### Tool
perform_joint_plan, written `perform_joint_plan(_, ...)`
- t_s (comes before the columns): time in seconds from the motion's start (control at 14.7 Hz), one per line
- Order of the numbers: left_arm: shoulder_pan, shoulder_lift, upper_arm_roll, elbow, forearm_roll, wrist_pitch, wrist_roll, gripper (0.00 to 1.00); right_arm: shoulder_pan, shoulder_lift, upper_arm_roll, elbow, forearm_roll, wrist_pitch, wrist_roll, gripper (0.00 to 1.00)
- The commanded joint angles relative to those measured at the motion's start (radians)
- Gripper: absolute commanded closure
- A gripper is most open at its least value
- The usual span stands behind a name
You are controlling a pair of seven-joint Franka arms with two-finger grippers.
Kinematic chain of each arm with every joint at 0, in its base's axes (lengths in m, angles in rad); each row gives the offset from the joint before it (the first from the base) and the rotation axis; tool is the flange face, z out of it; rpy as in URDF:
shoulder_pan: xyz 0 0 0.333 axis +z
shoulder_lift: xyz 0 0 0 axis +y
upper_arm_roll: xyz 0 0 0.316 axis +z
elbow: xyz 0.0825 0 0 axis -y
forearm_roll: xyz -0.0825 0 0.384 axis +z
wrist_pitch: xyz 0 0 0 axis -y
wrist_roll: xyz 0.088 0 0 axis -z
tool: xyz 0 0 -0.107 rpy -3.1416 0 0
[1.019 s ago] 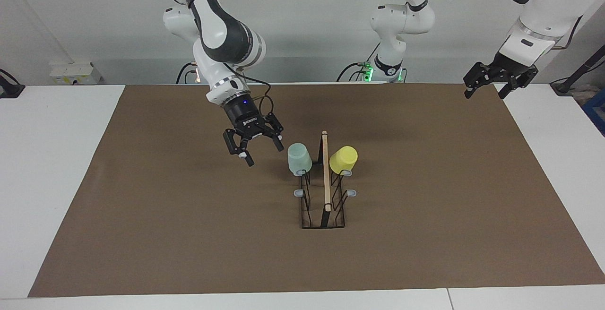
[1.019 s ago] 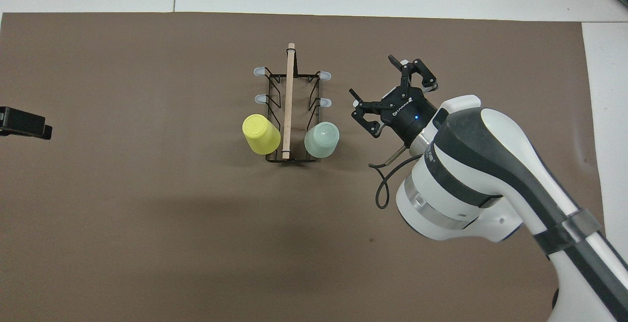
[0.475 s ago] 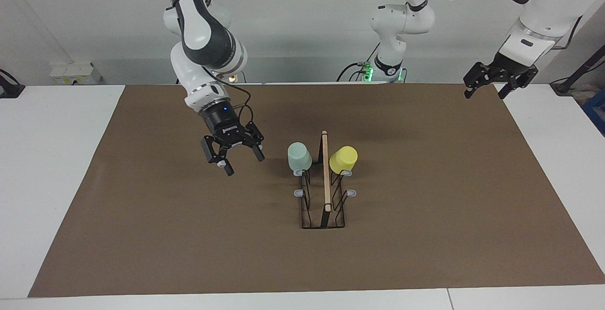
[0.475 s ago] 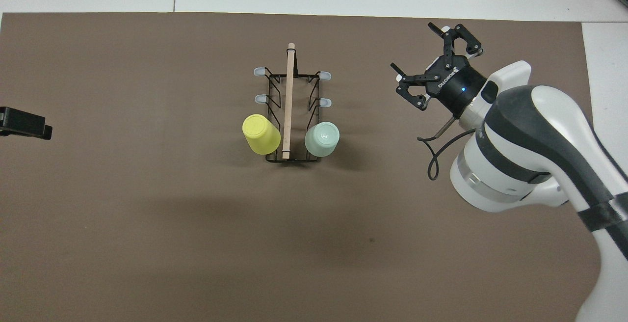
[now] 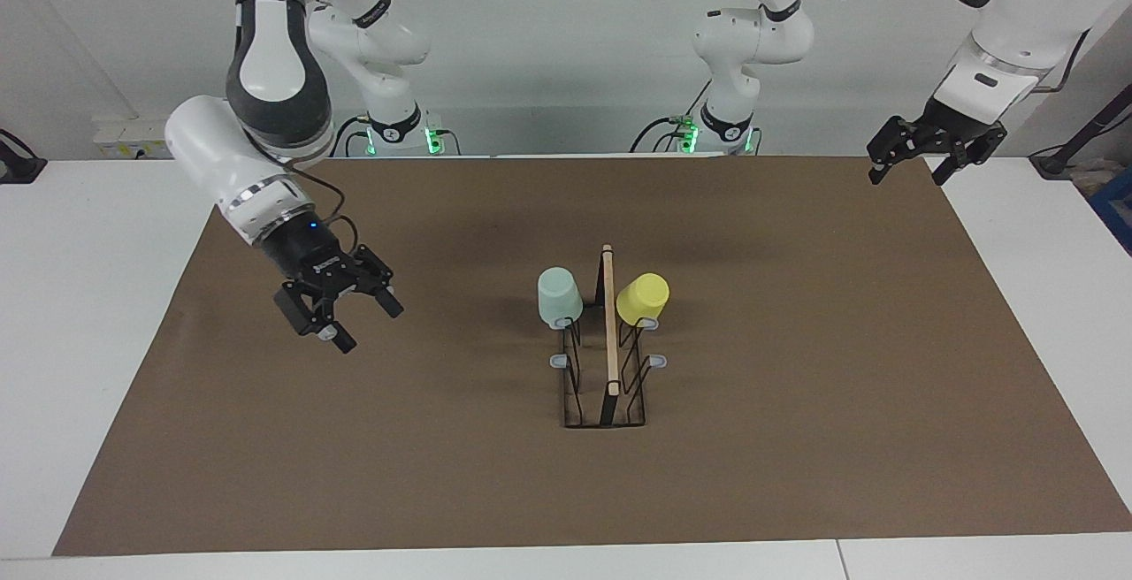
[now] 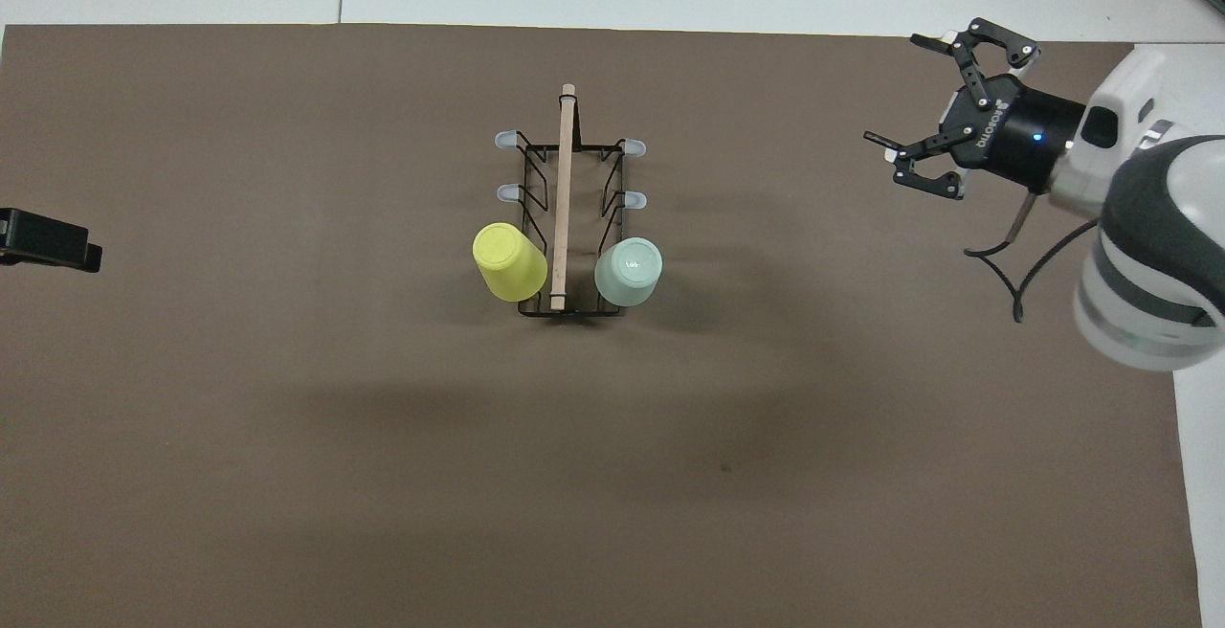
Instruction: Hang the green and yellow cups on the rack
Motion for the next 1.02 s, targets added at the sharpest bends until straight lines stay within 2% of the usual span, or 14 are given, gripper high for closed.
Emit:
perform_joint_plan(0.0, -0.002, -0.030, -0.004, -0.036, 0.018, 0.020, -0.015, 0.00, -0.056, -0.017, 0.006, 0.062, -0.264, -0.149, 0.305, 0.00)
perform_joint_plan(0.07, -0.002, -0.030, -0.004, -0.036, 0.018, 0.020, -0.015, 0.00, -0.056, -0.019, 0.006, 0.082, -0.367, -0.168, 0.399, 0.00)
perform_joint_plan(0.2, -0.002, -0.030, -0.004, -0.036, 0.018, 0.020, -0.015, 0.00, -0.047, -0.022, 0.009, 0.093, -0.480, -0.179, 0.554, 0.00)
perform_joint_plan(0.48, -0.002, -0.030, -0.004, -0.036, 0.018, 0.020, -0.015, 0.00, -0.041, -0.035, 0.009, 0.093, -0.624, -0.236, 0.890, 0.00)
perform_joint_plan(0.68, -0.002, -0.030, -0.004, -0.036, 0.018, 0.020, -0.015, 0.00, -0.050, -0.055, 0.007, 0.093, -0.667, -0.295, 1.160, 0.00)
perform_joint_plan(0.95, -0.002, -0.030, -0.004, -0.036, 0.018, 0.020, -0.015, 0.00, -0.036, -0.072, 0.023, 0.093, -0.802, -0.337, 1.528, 0.00)
